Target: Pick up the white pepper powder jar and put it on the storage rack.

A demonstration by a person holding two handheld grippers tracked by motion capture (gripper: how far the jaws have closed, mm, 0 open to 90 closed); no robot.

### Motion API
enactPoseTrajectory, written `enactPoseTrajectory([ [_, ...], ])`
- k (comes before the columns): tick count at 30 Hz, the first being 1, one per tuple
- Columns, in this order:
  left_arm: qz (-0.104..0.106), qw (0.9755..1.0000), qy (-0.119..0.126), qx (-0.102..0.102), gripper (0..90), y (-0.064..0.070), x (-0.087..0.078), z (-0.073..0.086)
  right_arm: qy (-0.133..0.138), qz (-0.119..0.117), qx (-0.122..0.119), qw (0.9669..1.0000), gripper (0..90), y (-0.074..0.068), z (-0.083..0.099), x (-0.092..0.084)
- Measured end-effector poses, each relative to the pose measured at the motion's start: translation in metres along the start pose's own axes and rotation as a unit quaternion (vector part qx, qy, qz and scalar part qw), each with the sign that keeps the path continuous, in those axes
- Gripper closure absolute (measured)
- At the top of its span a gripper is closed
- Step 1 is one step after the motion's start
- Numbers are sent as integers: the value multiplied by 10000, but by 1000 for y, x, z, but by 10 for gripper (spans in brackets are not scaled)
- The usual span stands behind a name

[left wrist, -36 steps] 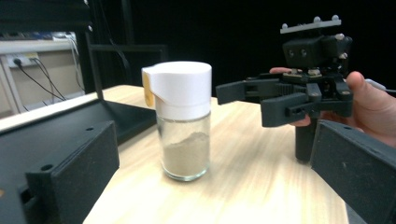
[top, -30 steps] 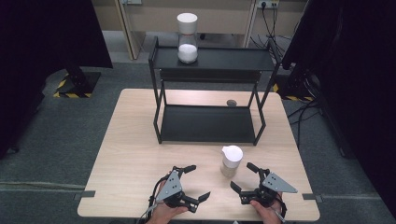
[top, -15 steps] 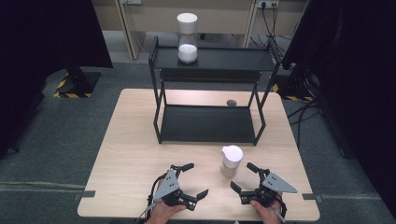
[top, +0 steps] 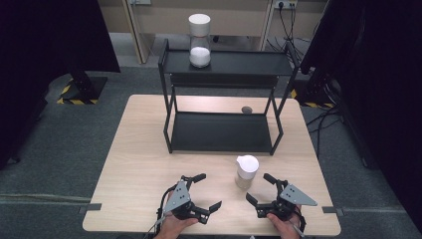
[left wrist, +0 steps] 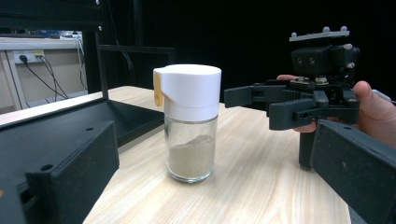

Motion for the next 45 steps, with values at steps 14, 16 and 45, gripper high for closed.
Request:
enactPoseTrajectory([
  [14,-26,9999,19,-137,7,-1,-2,1,29,75,-35,10000,4,0,-1,0],
  [16,-35,9999,14,-163,7,-2,-2,1,35,86,-39,9999,4,0,-1,1],
  [45,-69,9997,2,-221,6,-3,-2,4,-42,223,-218,9995,5,10,-3,30],
])
Point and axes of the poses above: each handheld gripper's, and its own axes: x roughly forward along the jaws, z roughly out of its underside, y roughly to its right, the point moved 7 cm from there along x, roughly forward along the jaws, and after that the axes turned 10 degrees about y, right-handed, at the moved point
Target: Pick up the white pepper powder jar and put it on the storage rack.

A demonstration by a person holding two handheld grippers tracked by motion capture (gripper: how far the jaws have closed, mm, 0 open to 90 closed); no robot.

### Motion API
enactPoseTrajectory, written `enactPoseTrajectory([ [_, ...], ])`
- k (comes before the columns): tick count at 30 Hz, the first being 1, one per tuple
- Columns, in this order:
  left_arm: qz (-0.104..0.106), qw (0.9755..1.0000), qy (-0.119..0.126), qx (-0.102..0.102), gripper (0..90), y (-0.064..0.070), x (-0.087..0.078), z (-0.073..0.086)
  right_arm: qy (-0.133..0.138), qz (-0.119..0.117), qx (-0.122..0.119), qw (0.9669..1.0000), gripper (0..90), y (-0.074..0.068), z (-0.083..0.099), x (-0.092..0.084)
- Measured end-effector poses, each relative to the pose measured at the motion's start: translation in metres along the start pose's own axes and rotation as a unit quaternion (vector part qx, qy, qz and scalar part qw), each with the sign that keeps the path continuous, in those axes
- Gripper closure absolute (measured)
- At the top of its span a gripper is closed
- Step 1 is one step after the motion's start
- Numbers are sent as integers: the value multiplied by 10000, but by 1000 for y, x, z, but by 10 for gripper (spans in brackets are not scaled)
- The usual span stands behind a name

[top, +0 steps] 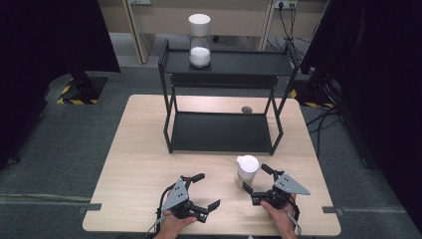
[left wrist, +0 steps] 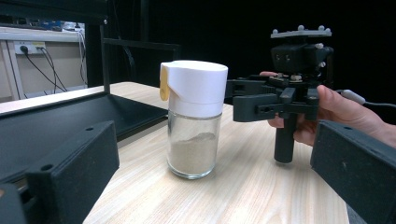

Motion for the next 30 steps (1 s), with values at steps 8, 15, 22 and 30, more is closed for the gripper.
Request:
enactPoseTrajectory([
  [8,-17,10000,2,3,6,-1,0,0,-45,-67,7,10000,14,0,-1,12],
  [15,-24,10000,-9,-14,2,-1,0,0,-132,-63,-48,9999,50,0,0,15],
  [22,-39,10000,-15,-22,2,-2,0,0,-207,-47,-145,9997,82,0,-3,20],
  [30,-39,10000,-23,-29,2,-2,0,0,-337,-10,-241,9991,175,1,-4,26],
])
Point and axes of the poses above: each handheld gripper's, and its own axes: x roughly forward along the jaws, z roughly out of its underside, y roughly to its right, the point moved 7 cm from there along x, roughly forward along the jaws, and after that the axes turned 10 degrees about y, right-handed, at the moved point
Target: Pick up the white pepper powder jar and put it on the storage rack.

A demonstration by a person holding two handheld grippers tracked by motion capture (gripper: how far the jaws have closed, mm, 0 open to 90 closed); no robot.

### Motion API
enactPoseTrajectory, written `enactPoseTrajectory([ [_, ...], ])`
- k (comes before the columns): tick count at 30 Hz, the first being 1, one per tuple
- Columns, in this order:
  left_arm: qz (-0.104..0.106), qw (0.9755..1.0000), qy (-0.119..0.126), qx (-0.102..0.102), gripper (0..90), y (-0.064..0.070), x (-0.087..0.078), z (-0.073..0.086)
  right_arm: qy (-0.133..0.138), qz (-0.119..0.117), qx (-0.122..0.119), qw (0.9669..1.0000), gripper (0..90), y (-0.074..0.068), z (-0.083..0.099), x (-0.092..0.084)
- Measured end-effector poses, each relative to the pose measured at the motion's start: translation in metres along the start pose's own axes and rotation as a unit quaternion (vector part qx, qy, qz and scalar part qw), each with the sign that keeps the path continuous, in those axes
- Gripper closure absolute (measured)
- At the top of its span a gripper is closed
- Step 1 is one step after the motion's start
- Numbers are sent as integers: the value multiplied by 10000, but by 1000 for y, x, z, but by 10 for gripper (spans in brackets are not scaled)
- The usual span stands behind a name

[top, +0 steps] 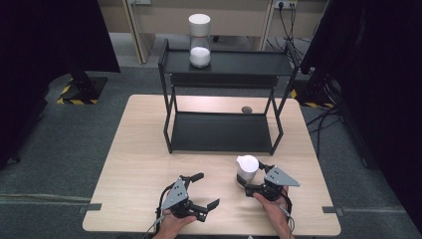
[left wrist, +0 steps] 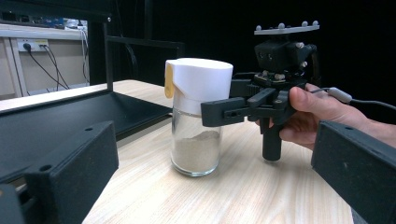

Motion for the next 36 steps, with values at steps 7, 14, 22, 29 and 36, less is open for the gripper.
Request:
enactPoseTrajectory([
  [7,-4,10000,4,-4,2,0,0,0,-126,-17,-42,9999,302,0,-1,5],
  [14,0,10000,4,-11,3,0,0,0,-160,13,-4,9999,307,0,-2,5],
  [22,3,10000,18,-21,2,-1,-1,0,-60,19,55,10000,309,-1,-5,2],
  [29,4,10000,-9,-19,2,-1,0,1,12,19,10,10000,310,-5,-15,-2],
  [36,1,10000,-16,-19,3,-1,0,1,65,-49,-9,10000,310,-5,-25,-1],
])
Point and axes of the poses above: each handheld gripper's, and its own axes: x roughly forward along the jaws, z roughly out of its underside, y roughly to its right, the point moved 7 cm from there along x, roughly forward along the jaws, and after that the axes turned 10 degrees about y, right-handed, at the moved point
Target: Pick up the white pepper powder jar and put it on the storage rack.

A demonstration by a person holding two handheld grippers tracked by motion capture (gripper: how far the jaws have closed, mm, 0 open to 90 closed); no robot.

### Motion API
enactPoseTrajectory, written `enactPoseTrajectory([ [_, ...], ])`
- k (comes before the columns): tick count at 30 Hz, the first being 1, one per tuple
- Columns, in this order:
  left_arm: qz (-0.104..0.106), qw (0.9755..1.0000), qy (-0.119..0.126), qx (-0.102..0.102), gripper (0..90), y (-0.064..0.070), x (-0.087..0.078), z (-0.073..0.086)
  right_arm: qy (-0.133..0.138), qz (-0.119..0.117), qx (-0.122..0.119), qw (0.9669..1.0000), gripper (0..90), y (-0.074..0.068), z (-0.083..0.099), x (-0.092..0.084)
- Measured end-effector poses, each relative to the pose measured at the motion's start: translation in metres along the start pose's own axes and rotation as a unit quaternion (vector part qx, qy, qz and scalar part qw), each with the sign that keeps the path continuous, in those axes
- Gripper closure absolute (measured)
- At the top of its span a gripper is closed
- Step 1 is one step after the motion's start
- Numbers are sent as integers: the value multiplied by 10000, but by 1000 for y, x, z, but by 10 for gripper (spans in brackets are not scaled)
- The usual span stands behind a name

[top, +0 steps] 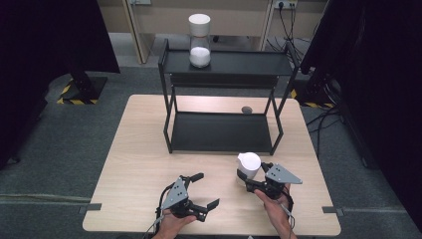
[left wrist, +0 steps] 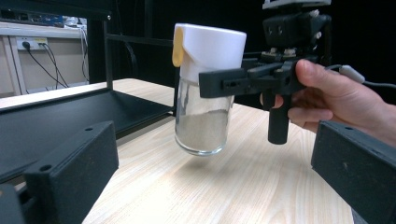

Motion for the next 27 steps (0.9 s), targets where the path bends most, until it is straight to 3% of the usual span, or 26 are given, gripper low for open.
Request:
enactPoseTrajectory([
  [27,-8,10000,-5,-6,2,0,0,1,80,-95,-137,9998,310,8,-67,21],
])
Point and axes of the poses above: each handheld gripper's, and its own axes: x roughly forward along the jaws, z roughly out of its underside, y roughly to its right, the point moved 7 cm from there along x, roughly forward along the jaws, and after that the axes turned 10 degrees about y, right-handed, at the moved point
